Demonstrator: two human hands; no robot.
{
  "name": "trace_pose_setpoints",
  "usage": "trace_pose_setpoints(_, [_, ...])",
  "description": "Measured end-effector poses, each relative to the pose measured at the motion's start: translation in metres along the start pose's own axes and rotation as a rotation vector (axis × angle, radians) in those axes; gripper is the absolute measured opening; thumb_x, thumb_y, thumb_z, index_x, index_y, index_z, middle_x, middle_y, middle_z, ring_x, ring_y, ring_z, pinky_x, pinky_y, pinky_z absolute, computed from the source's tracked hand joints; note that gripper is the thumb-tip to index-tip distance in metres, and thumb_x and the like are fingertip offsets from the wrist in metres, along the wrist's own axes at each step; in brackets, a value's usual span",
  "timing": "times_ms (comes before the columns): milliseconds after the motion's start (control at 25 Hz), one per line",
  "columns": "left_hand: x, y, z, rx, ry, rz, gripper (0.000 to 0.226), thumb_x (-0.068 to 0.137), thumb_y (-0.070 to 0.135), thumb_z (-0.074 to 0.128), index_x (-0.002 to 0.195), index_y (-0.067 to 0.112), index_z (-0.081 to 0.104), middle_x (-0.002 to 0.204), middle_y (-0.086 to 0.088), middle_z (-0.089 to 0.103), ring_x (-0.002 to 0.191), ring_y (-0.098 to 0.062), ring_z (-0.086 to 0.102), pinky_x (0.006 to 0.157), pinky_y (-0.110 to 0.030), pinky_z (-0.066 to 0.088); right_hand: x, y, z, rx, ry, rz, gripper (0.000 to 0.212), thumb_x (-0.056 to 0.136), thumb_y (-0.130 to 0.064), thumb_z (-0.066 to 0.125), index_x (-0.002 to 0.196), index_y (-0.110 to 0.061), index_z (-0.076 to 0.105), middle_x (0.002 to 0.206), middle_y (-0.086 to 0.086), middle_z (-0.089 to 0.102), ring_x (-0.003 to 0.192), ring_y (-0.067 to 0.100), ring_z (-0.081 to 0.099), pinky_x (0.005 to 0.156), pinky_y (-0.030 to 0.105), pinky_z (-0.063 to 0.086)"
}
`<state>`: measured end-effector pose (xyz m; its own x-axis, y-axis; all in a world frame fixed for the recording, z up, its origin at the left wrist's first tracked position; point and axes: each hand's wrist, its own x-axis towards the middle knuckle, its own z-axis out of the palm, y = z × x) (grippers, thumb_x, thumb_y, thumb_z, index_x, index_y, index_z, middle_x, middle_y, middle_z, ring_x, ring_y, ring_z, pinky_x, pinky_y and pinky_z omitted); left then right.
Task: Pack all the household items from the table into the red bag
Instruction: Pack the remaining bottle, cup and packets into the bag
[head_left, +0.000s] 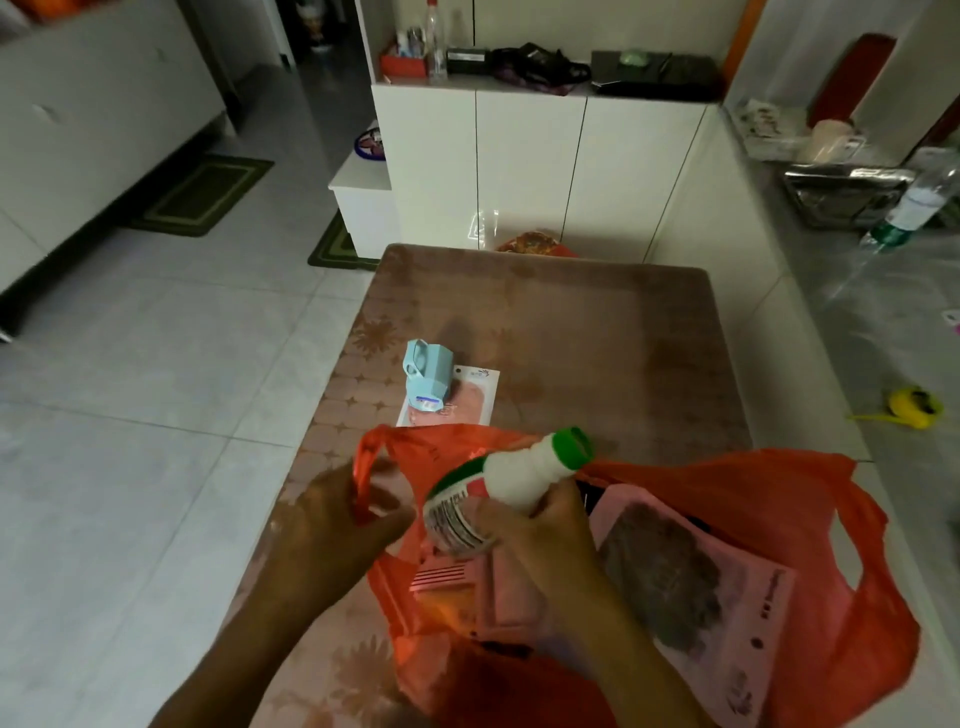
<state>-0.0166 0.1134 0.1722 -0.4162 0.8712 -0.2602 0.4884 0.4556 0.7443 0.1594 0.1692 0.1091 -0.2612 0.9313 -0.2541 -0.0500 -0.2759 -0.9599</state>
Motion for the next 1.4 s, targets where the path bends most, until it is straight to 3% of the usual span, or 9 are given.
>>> trace_pose_setpoints(40, [0.003, -0.005, 0.0, -0.227, -0.054, -0.047, 0.014, 0.088, 0.024, 0.067, 0.1, 0.019, 0.07, 0.074, -0.001, 0.072, 0.063, -0.015, 0.067, 0.07, -0.049, 0.059, 0.008, 0.001, 0.006, -0.041, 0.008, 0.002, 0.055, 0.049, -0.04, 0.089, 0.096, -0.049, 0.061, 0.096, -0.016, 0.071, 0.091, 0.008, 0.071, 0.068, 0.028, 0.061])
trace_pose_setpoints(160, [0.011, 0.006, -0.013, -0.625, -0.034, 0.032, 0.019, 0.091, 0.017, 0.056, 0.081, 0.014, 0.072, 0.047, -0.001, 0.053, 0.044, -0.014, 0.05, 0.048, -0.031, 0.046, 0.03, 0.008, 0.014, -0.401, -0.142, -0.26, 0.035, 0.073, -0.029, 0.082, 0.104, -0.035, 0.065, 0.104, -0.008, 0.072, 0.1, 0.01, 0.068, 0.084, 0.041, 0.058])
trace_pose_setpoints(240, [0.011, 0.02, -0.017, -0.666, -0.054, 0.182, 0.024, 0.089, 0.024, 0.055, 0.08, 0.01, 0.071, 0.044, 0.003, 0.047, 0.042, -0.01, 0.044, 0.045, -0.018, 0.042, 0.044, 0.023, 0.015, -0.98, -0.439, -0.507, 0.031, 0.087, -0.017, 0.067, 0.117, -0.024, 0.065, 0.129, -0.001, 0.064, 0.125, 0.019, 0.053, 0.104, 0.044, 0.044])
trace_pose_setpoints(400, [0.003, 0.029, -0.016, -0.531, -0.199, 0.376, 0.029, 0.093, 0.032, 0.053, 0.077, 0.016, 0.072, 0.042, -0.003, 0.049, 0.039, -0.013, 0.045, 0.048, -0.019, 0.045, 0.044, 0.046, 0.019, -1.581, -0.702, -0.358, 0.043, 0.092, -0.035, 0.056, 0.135, -0.033, 0.052, 0.155, -0.003, 0.029, 0.137, 0.032, 0.028, 0.109, 0.052, 0.026])
trace_pose_setpoints(560, [0.008, 0.021, -0.025, -0.342, -0.434, 0.312, 0.041, 0.091, 0.04, 0.047, 0.071, 0.017, 0.074, 0.057, -0.009, 0.065, 0.054, -0.017, 0.063, 0.058, -0.02, 0.051, 0.048, 0.028, 0.017, -1.445, -0.698, -0.341, 0.038, 0.099, -0.03, 0.049, 0.137, -0.03, 0.052, 0.155, -0.003, 0.033, 0.139, 0.026, 0.031, 0.113, 0.045, 0.027])
trace_pose_setpoints(720, [0.039, -0.002, -0.024, -0.172, -0.123, 0.152, 0.068, 0.09, 0.068, 0.029, 0.074, 0.02, 0.073, 0.075, -0.005, 0.073, 0.067, -0.016, 0.068, 0.057, -0.019, 0.053, 0.046, 0.008, 0.004, -1.168, -0.51, -0.381, 0.038, 0.097, -0.013, 0.051, 0.132, -0.023, 0.061, 0.146, -0.003, 0.05, 0.137, 0.015, 0.04, 0.115, 0.026, 0.023])
trace_pose_setpoints(960, [0.204, -0.03, 0.027, -0.003, 0.091, 0.078, 0.011, 0.086, 0.026, 0.066, 0.094, 0.02, 0.068, 0.1, -0.005, 0.07, 0.083, -0.022, 0.066, 0.067, -0.028, 0.049, 0.045, 0.011, -0.018, -0.97, -0.325, -0.387, 0.031, 0.087, -0.021, 0.058, 0.113, -0.034, 0.07, 0.121, -0.015, 0.068, 0.113, -0.003, 0.055, 0.108, 0.023, 0.032])
trace_pose_setpoints(1200, [0.301, -0.086, 0.095, 0.155, -0.004, -0.086, 0.062, 0.077, 0.023, 0.074, 0.133, 0.011, 0.048, 0.136, -0.016, 0.051, 0.118, -0.03, 0.051, 0.092, -0.037, 0.047, 0.046, 0.038, -0.02, -0.963, -0.251, -0.396, 0.028, 0.077, -0.017, 0.07, 0.102, -0.029, 0.074, 0.107, -0.011, 0.074, 0.099, 0.004, 0.062, 0.093, 0.018, 0.039])
trace_pose_setpoints(1400, [0.356, -0.082, 0.1, -0.233, 0.167, -0.176, 0.08, 0.073, 0.02, 0.08, 0.138, 0.011, 0.035, 0.135, -0.016, 0.052, 0.118, -0.034, 0.054, 0.096, -0.049, 0.05, 0.051, 0.045, -0.021, -0.899, -0.105, -0.498, 0.027, 0.077, -0.023, 0.067, 0.101, -0.034, 0.064, 0.098, -0.013, 0.073, 0.099, 0.001, 0.056, 0.092, 0.002, 0.037])
